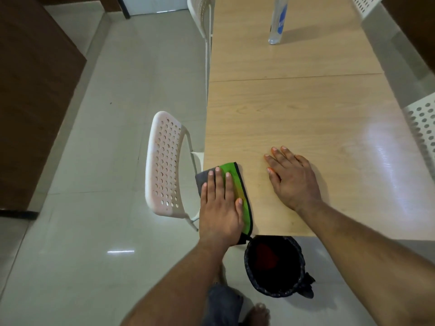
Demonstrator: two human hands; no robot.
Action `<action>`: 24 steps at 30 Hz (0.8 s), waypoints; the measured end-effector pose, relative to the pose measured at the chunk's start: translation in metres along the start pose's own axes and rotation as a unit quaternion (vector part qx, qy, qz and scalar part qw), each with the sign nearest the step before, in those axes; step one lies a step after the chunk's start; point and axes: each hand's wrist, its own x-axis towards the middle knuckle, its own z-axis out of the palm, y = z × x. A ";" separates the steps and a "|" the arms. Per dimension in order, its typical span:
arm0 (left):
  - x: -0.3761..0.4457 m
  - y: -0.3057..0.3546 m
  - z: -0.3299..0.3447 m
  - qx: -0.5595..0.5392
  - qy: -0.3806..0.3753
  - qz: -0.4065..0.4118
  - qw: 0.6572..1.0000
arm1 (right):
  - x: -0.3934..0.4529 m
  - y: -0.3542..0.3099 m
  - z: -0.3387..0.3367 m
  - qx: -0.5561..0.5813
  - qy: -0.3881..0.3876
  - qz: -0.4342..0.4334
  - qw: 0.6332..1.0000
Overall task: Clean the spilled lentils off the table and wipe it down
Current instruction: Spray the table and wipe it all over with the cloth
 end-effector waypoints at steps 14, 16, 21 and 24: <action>0.217 -0.011 -0.020 0.037 -0.011 0.033 0.999 | 0.002 0.008 0.006 0.028 0.029 0.080 0.996; 0.245 0.008 -0.019 0.045 -0.019 0.045 0.998 | 0.002 0.009 0.008 0.040 0.052 0.076 0.995; 0.225 0.078 -0.013 0.035 -0.024 0.154 0.987 | 0.005 0.025 0.016 0.090 0.153 0.161 0.971; 0.168 0.072 -0.009 0.026 -0.045 0.191 0.980 | 0.006 0.024 0.016 0.120 0.158 0.180 0.963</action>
